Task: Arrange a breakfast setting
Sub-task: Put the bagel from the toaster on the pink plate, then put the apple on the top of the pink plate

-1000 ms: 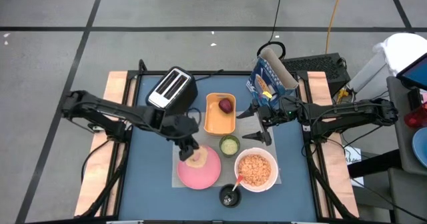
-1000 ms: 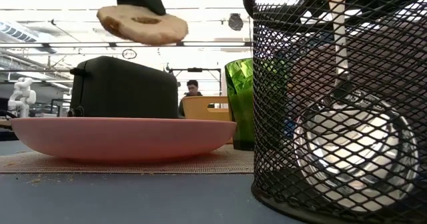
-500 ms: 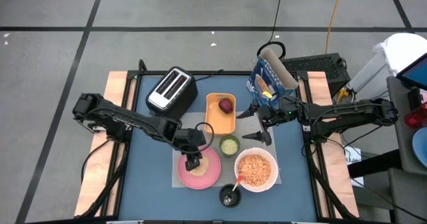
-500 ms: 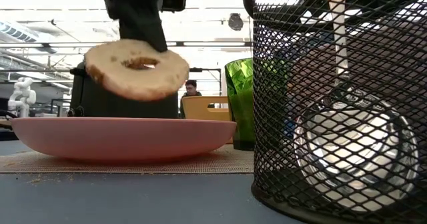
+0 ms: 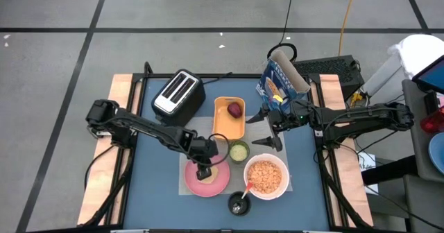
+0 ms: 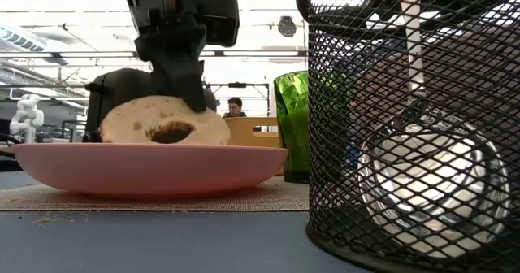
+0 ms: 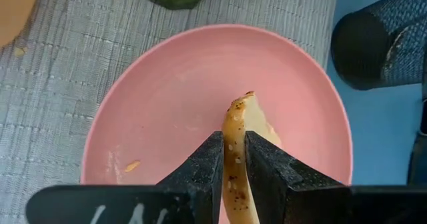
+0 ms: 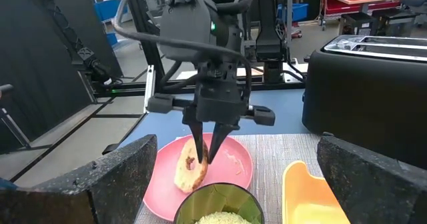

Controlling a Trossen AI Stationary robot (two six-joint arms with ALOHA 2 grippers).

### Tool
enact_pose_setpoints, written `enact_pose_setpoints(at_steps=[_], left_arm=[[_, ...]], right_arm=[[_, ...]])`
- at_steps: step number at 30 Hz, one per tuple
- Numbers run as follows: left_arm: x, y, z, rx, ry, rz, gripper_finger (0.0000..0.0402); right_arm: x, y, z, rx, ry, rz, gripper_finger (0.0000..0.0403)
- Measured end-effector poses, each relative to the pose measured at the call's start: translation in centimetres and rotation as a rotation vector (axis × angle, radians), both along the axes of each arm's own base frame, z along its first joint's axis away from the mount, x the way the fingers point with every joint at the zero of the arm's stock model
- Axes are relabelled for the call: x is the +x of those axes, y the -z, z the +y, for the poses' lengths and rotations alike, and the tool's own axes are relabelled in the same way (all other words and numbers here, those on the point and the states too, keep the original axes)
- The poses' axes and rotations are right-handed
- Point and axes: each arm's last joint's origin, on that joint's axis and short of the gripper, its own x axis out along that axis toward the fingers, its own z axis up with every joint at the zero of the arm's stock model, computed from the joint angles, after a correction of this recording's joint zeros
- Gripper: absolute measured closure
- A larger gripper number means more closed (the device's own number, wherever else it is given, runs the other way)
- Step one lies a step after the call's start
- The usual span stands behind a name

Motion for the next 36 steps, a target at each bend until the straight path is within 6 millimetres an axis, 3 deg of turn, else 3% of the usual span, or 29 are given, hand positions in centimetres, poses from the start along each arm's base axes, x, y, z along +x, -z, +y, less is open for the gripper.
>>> enact_pose_setpoints(at_steps=[21, 36], left_arm=[[0.02, 0.41, 0.25, 0.071, 0.009, 0.006, 0.0331], [0.2, 0.36, 0.67, 0.108, -0.011, -0.012, 0.0175]], right_arm=[[0.0, 0.0, 0.0, 0.0, 0.0, 0.0, 0.0005], [0.0, 0.0, -0.01, 0.0, 0.0, 0.0, 0.0005]])
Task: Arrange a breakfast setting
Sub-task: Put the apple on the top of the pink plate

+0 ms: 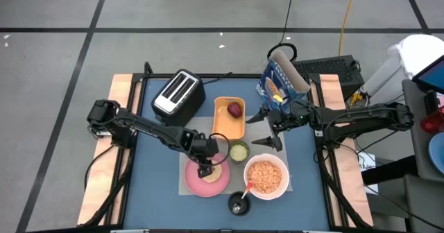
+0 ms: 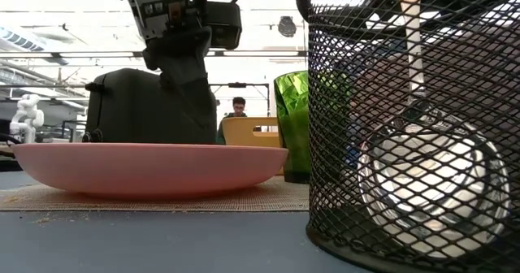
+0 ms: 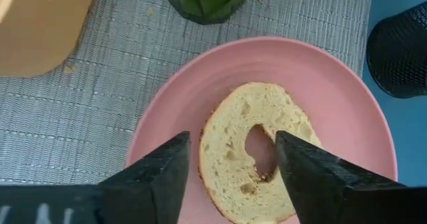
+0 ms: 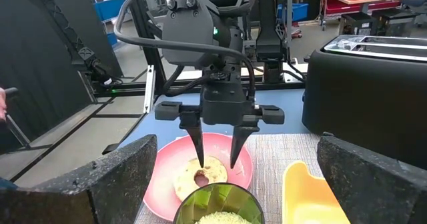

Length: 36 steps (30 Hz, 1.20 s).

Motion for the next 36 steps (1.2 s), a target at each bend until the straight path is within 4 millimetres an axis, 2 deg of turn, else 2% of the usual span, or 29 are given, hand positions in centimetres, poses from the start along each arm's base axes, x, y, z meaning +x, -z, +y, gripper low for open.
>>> enact_pose_setpoints(at_steps=[10, 16, 22, 27, 36], left_arm=[[0.3, -0.8, 2.1, -0.089, 0.009, 0.003, 0.0165], [0.6, -3.6, 3.6, -0.132, -0.03, -0.066, 0.0165], [1.8, -7.0, 5.4, -0.127, -0.052, -0.237, 0.0165], [3.1, -9.4, 7.6, -0.046, -0.039, -0.416, 0.0165], [4.2, -11.9, 11.5, 0.316, -0.066, -0.702, 0.0165]], right_arm=[[0.0, 0.0, 0.0, 0.0, 0.0, 0.0, 0.0005], [0.0, 0.0, 0.0, 0.0, 0.0, 0.0, 0.0005], [0.0, 0.0, 0.0, 0.0, 0.0, 0.0, 0.0005], [0.0, 0.0, 0.0, 0.0, -0.001, 0.0, 0.0005], [0.0, 0.0, 0.0, 0.0, -0.002, 0.001, 0.0005]])
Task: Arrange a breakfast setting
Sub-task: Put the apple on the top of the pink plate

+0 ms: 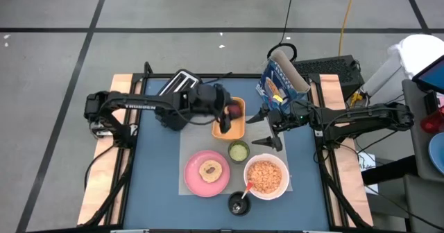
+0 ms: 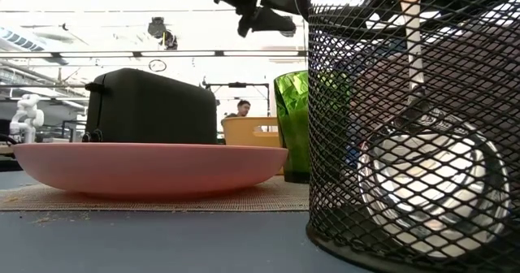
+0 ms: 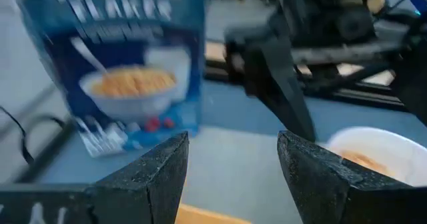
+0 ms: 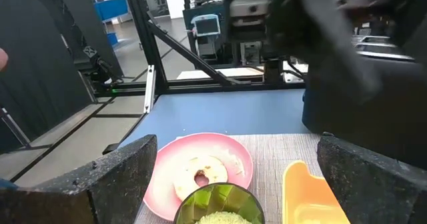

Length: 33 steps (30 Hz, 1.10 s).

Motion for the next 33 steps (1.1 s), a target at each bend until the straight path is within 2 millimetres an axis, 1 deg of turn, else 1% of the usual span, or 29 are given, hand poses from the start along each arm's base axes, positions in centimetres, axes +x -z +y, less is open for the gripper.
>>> enact_pose_setpoints(at_steps=[7, 13, 16, 22, 25, 27, 33], left_arm=[[0.0, -1.0, 2.1, 0.176, -0.003, -0.084, 0.0165], [0.0, -1.1, 2.7, 0.213, -0.011, -0.09, 0.0159], [-0.1, -1.1, 2.8, 0.216, -0.011, -0.087, 0.0137], [-0.1, -1.1, 2.9, 0.275, -0.028, -0.071, 0.0068], [-0.1, -1.1, 2.9, 0.288, -0.03, -0.067, 0.0044], [-0.1, -1.1, 2.9, 0.286, -0.03, -0.067, 0.0037], [0.0, -1.1, 2.5, 0.278, -0.023, -0.07, 0.0034]], right_arm=[[0.0, 0.0, 0.0, -0.008, -0.002, -0.002, 0.0005], [0.0, 0.0, 0.0, -0.01, -0.003, -0.003, 0.0005], [0.0, 0.0, 0.0, -0.01, -0.002, -0.003, 0.0005], [0.0, 0.0, 0.0, -0.01, -0.003, -0.003, 0.0005], [0.0, 0.0, 0.0, -0.01, -0.002, -0.003, 0.0005], [0.0, 0.0, 0.0, -0.01, -0.003, -0.003, 0.0005], [0.0, 0.0, 0.0, -0.01, -0.003, -0.003, 0.0005]])
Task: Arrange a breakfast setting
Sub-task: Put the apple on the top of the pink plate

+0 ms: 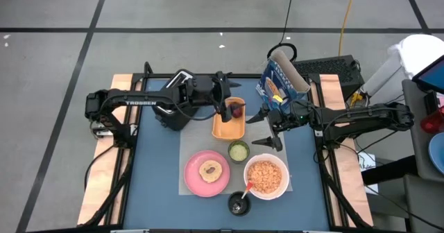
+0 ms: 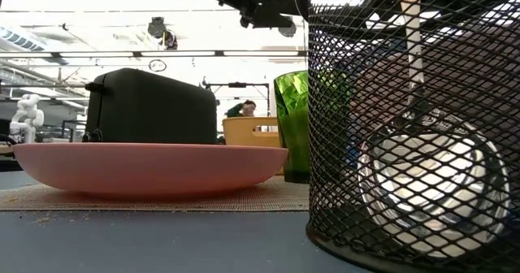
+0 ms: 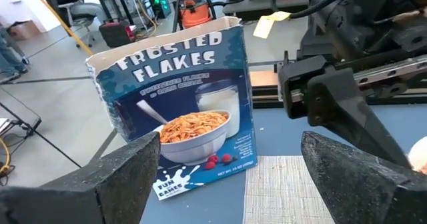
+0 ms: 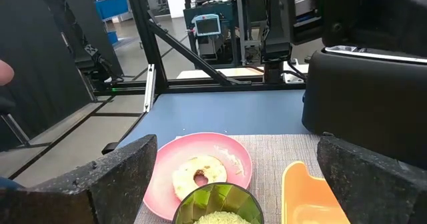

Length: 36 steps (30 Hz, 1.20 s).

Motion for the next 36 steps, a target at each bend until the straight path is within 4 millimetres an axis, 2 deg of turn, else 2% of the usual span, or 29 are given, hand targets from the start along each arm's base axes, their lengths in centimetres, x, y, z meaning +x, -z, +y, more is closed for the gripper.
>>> enact_pose_setpoints(at_steps=[8, 13, 20, 24, 36], left_arm=[[0.1, 0.0, -0.6, 0.003, 0.016, -0.005, 0.0034], [-0.1, 0.2, 0.4, -0.111, -0.047, -0.012, 0.0034], [-1.0, 1.9, 1.9, -0.225, -0.136, 0.148, 0.0034], [-0.9, 3.5, 2.1, -0.221, -0.14, 0.25, 0.0034], [1.6, 9.9, 2.6, -0.218, -0.134, 0.438, 0.0034]], right_arm=[[0.0, 0.0, 0.0, 0.0, 0.0, 0.0, 0.0005], [0.0, 0.0, 0.0, 0.0, 0.0, 0.0, 0.0005], [0.0, 0.0, 0.0, 0.0, 0.0, 0.0, 0.0005], [0.0, 0.0, 0.0, 0.0, -0.001, 0.0, 0.0005], [0.0, 0.0, 0.0, 0.0, 0.0, 0.0, 0.0005]])
